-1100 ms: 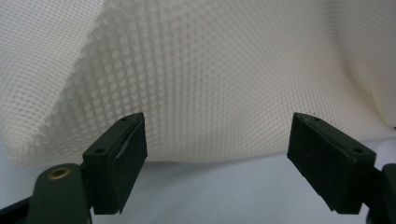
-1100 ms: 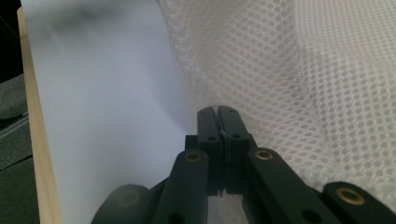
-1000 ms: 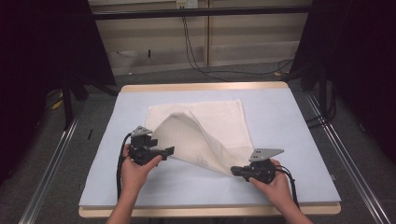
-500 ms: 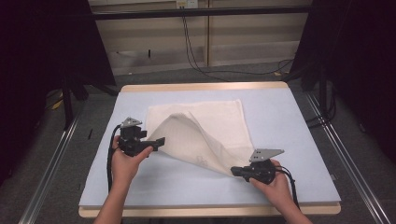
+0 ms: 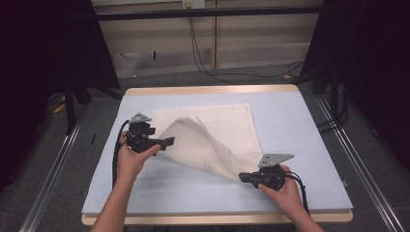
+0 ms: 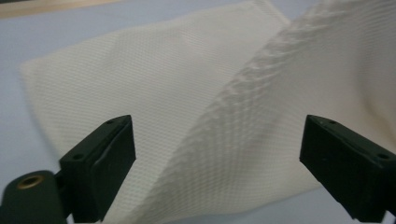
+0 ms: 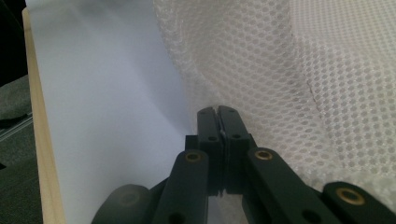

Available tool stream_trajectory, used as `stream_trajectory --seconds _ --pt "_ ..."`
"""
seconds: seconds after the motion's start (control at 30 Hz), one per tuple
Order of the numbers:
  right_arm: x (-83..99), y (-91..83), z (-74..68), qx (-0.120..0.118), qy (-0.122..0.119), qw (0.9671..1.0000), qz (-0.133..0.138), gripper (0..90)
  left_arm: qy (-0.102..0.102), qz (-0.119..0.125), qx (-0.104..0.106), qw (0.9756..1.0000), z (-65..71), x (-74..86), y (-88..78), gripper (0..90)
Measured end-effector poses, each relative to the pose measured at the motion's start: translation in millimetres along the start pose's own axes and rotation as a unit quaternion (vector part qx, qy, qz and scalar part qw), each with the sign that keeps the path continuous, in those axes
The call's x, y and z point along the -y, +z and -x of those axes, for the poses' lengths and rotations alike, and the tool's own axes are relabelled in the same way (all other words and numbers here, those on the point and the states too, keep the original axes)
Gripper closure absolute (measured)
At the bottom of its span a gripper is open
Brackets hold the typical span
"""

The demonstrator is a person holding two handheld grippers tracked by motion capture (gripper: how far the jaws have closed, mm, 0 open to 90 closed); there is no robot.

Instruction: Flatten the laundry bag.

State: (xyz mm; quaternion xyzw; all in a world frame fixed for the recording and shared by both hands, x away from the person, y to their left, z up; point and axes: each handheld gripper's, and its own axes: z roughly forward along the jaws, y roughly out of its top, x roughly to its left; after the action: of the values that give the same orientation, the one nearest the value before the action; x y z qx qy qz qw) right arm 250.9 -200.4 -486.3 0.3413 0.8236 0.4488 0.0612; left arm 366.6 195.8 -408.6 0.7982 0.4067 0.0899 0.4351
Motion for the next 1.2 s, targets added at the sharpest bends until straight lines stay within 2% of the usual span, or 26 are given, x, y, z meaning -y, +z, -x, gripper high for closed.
stream_trajectory --seconds 0.03,0.07,0.13,0.17,0.2,0.23,0.33,0.47,0.63,0.7,0.87,0.9,0.93,1.0,1.17,1.2 --pt "-0.2 0.1 0.0 0.000 0.000 1.0000 -0.001 88.8 0.004 -0.007 0.008 0.9999 0.9 0.0 1.2 13.1" --pt "-0.4 0.1 0.0 0.001 0.000 1.0000 -0.001 88.8 0.019 -0.014 0.015 0.9996 1.7 0.1 2.5 15.3" --pt "-0.5 0.1 -0.2 0.001 0.001 1.0000 -0.001 88.8 0.029 -0.024 0.009 0.9992 5.1 1.1 4.3 25.7" --pt "-0.6 0.0 -0.4 0.001 0.001 1.0000 -0.002 88.8 0.033 -0.027 0.011 0.9990 5.5 1.7 5.1 27.8" --pt "-0.6 0.0 -0.4 0.001 0.001 1.0000 -0.002 88.7 0.036 -0.034 0.014 0.9987 6.4 2.5 4.9 34.3" --pt "-0.5 0.0 -0.3 0.002 0.002 1.0000 -0.001 88.7 0.036 -0.032 0.010 0.9988 7.9 4.0 4.7 41.8" --pt "-0.7 0.0 0.0 0.002 0.005 1.0000 -0.001 88.6 0.025 -0.037 0.024 0.9987 8.4 8.5 1.9 59.3" --pt "-1.1 -0.1 0.0 0.002 0.009 1.0000 -0.001 88.4 0.003 -0.044 0.041 0.9982 7.7 23.1 0.5 74.3" --pt "-1.3 -1.3 -0.3 0.005 0.013 0.9999 0.001 88.1 -0.015 -0.054 0.046 0.9974 3.1 47.0 -1.0 77.0" --pt "-1.6 -2.0 0.4 0.005 0.016 0.9999 0.000 88.0 -0.019 -0.050 0.048 0.9974 1.7 53.5 -2.3 77.0" --pt "-3.7 -2.9 1.1 0.011 0.020 0.9997 -0.005 88.2 -0.024 -0.047 0.044 0.9977 1.3 60.2 -6.9 77.5" --pt "-4.0 -3.2 0.8 0.012 0.022 0.9997 -0.006 88.2 -0.017 -0.052 0.044 0.9975 0.5 61.2 -8.1 77.5" --pt "-4.2 -3.8 1.0 0.010 0.022 0.9997 -0.007 88.2 -0.019 -0.051 0.045 0.9975 1.0 62.4 -8.7 77.5" --pt "-4.2 -5.7 1.9 0.010 0.023 0.9997 -0.006 88.2 -0.018 -0.054 0.036 0.9977 -0.4 65.0 -11.5 77.5" --pt "-4.8 -9.7 2.3 0.007 0.025 0.9996 -0.006 88.2 -0.017 -0.055 0.039 0.9976 -3.1 70.8 -16.5 77.5" --pt "-5.0 -10.2 2.0 0.008 0.025 0.9996 -0.008 88.2 -0.024 -0.052 0.038 0.9976 -3.1 72.1 -16.6 77.7"
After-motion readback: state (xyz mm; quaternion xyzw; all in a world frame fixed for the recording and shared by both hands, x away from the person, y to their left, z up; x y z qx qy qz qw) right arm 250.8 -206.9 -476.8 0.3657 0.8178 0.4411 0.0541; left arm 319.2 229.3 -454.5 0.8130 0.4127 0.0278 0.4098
